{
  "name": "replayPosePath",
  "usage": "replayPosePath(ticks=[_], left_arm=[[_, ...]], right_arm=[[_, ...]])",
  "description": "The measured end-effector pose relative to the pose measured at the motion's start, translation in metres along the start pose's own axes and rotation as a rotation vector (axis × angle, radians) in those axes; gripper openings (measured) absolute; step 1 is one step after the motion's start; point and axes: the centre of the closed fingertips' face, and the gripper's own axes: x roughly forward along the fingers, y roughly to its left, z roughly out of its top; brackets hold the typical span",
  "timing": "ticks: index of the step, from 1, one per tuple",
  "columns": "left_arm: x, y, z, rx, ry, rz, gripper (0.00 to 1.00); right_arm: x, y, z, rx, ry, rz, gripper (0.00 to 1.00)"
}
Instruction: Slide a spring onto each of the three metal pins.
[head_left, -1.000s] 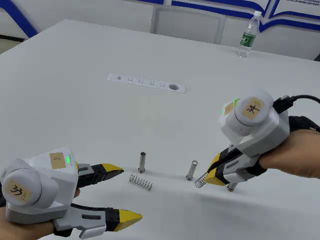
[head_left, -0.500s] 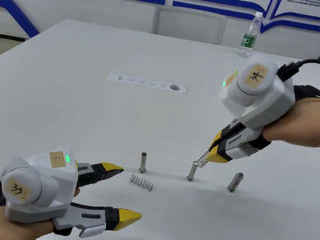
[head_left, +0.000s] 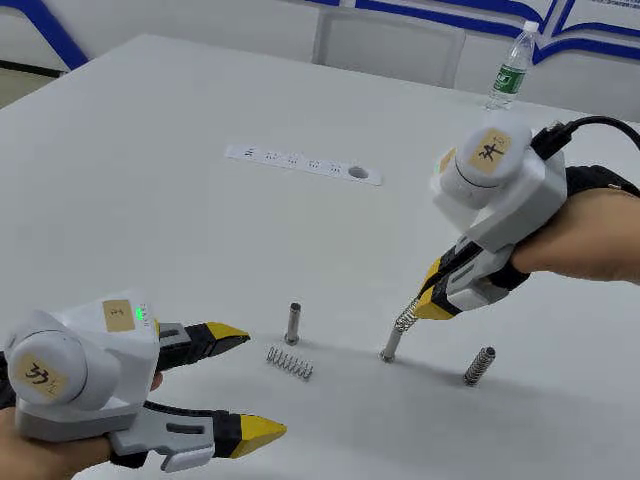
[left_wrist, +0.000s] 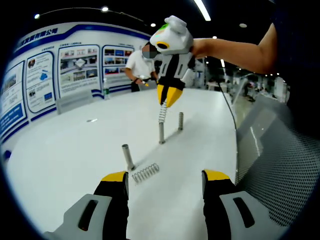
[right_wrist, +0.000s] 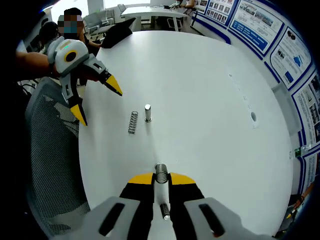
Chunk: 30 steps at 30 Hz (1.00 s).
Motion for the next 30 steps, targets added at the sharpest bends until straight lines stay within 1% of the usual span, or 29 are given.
replayPosePath(ticks=[9,11,20,25,27,30], left_arm=[[0.0,0.001,-0.001,0.0,0.003,0.0,0.6],[0.0,0.001,-0.001,0.001,0.005,-0.001,0.6],[-0.002,0.001,0.0,0.002,0.006,0.002,0.6],[-0.002,0.001,-0.001,0.001,0.009,0.003,0.6],[-0.002,0.0,-0.001,0.001,0.008,0.004,0.6],[-0.002,0.0,0.0,0.001,0.007,0.005,0.6]], right_arm=[[0.006,-0.001,0.001,-0.006,0.029,0.023,0.12],[0.009,0.0,0.0,-0.01,0.049,0.032,0.12],[0.026,-0.003,-0.003,-0.014,0.099,0.059,0.12],[0.036,-0.002,-0.007,-0.002,0.122,0.075,0.12],[0.041,-0.001,-0.008,0.008,0.124,0.085,0.12],[0.049,-0.001,-0.013,0.02,0.136,0.09,0.12]])
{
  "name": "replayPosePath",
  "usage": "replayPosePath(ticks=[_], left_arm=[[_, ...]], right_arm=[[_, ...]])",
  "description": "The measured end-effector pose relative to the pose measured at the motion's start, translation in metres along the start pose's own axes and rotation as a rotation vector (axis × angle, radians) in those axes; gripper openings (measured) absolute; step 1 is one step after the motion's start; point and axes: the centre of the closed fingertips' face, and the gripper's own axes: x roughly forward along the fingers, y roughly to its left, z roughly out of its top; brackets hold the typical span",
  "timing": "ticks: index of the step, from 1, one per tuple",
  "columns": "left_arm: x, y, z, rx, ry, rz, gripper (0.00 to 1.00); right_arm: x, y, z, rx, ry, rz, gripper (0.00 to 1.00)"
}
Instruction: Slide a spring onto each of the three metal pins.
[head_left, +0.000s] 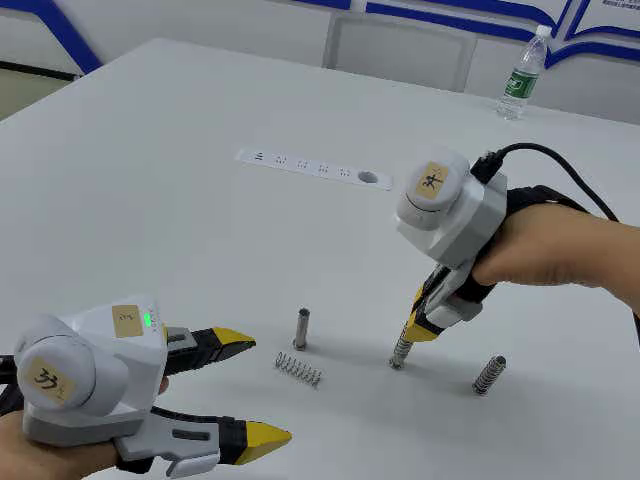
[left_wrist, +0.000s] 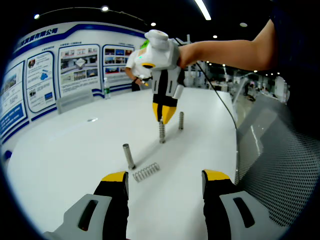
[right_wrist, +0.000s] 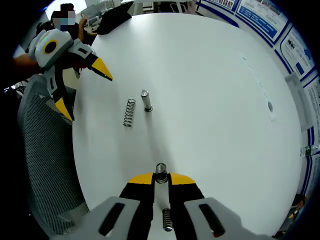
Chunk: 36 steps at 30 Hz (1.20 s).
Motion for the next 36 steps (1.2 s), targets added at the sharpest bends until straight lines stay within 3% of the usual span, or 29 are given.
replayPosePath(ticks=[8,13,16,21,25,36], left_arm=[[-0.003,0.0,-0.001,-0.003,-0.001,0.007,0.6],[-0.003,0.001,-0.002,-0.005,0.0,0.01,0.6],[-0.003,0.002,-0.002,-0.004,0.0,0.009,0.61],[-0.002,0.002,-0.003,-0.003,0.002,0.007,0.61],[-0.001,0.001,-0.002,-0.002,0.002,0.004,0.61],[-0.003,0.003,-0.003,-0.005,0.002,0.011,0.61]], right_arm=[[0.012,0.003,-0.004,0.008,0.009,0.013,0.12],[0.008,0.004,-0.001,0.004,-0.018,0.01,0.14],[-0.001,0.003,0.002,-0.014,-0.038,-0.017,0.17],[-0.019,0.003,0.017,-0.04,-0.105,-0.074,0.17],[-0.025,0.014,0.034,-0.056,-0.158,-0.078,0.17],[-0.003,0.043,0.073,-0.091,-0.243,-0.042,0.17]])
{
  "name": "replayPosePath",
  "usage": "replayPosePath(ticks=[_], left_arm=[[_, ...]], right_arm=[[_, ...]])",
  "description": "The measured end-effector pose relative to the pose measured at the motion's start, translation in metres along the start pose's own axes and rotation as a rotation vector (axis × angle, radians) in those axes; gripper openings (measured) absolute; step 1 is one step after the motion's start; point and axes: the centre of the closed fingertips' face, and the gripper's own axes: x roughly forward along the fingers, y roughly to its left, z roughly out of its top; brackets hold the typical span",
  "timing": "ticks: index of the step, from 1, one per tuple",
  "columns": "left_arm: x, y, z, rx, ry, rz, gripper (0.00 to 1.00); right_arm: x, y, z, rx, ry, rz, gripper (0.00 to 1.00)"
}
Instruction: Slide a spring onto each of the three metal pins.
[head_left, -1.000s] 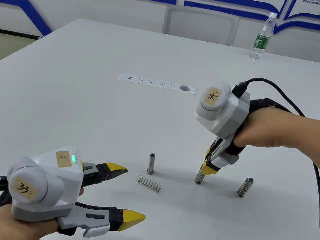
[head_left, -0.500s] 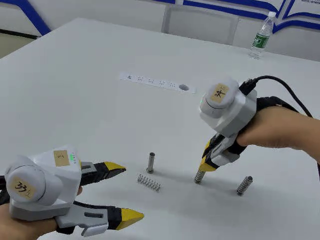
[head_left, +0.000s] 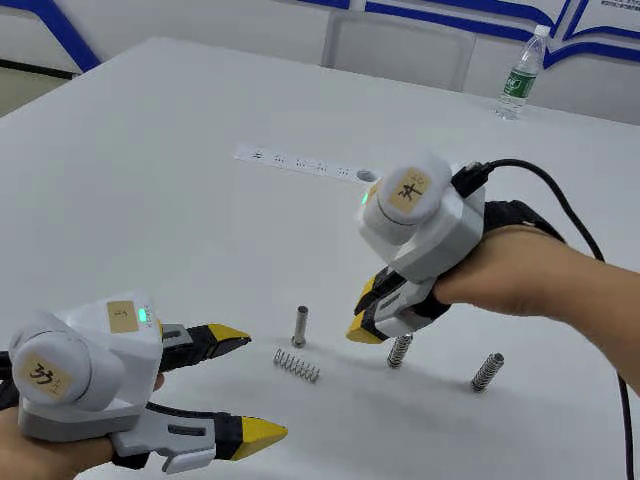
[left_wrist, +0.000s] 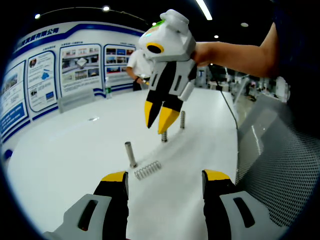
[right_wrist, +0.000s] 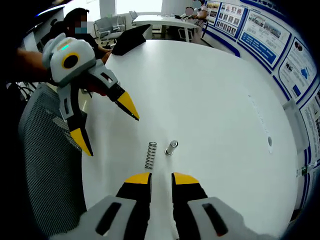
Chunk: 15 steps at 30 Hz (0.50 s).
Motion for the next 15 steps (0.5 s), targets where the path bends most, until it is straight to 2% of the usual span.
replayPosePath(ticks=[8,15], left_arm=[[-0.001,0.001,-0.001,-0.003,0.002,0.002,0.61],[-0.002,0.0,-0.003,-0.006,0.006,0.004,0.61]], right_arm=[[0.027,0.015,0.015,0.022,-0.055,0.016,0.17],[0.043,0.017,0.022,0.038,-0.072,0.006,0.16]])
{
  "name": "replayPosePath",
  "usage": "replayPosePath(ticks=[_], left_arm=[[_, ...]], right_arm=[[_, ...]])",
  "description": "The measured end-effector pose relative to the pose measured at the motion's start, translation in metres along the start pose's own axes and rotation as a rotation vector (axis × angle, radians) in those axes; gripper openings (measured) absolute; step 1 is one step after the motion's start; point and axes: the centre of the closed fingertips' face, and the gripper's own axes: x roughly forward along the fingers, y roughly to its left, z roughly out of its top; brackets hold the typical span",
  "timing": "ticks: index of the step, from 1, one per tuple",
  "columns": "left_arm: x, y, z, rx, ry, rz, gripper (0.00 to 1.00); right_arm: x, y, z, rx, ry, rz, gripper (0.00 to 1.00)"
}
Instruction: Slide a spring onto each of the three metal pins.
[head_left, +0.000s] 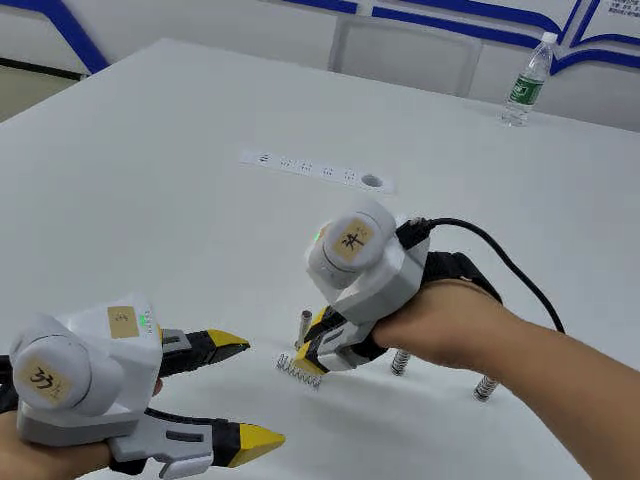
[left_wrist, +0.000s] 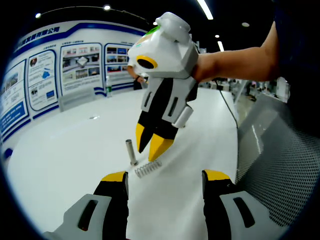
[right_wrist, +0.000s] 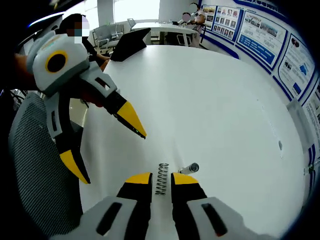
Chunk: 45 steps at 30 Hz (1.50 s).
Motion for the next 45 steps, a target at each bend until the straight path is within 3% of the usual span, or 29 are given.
replayPosePath(ticks=[16,26,38,45], left_arm=[[-0.005,0.0,-0.004,-0.005,0.012,0.006,0.61],[-0.007,0.001,-0.005,-0.007,0.012,0.012,0.61],[-0.008,0.002,-0.005,-0.009,0.008,0.017,0.6],[-0.008,0.002,-0.004,-0.008,0.008,0.018,0.6]], right_arm=[[0.032,0.002,-0.003,0.003,0.03,-0.001,0.16],[0.042,0.001,-0.005,-0.008,0.062,0.005,0.15],[0.041,0.003,-0.007,0.021,0.067,0.021,0.12],[0.023,0.003,0.0,0.033,0.012,0.006,0.12]])
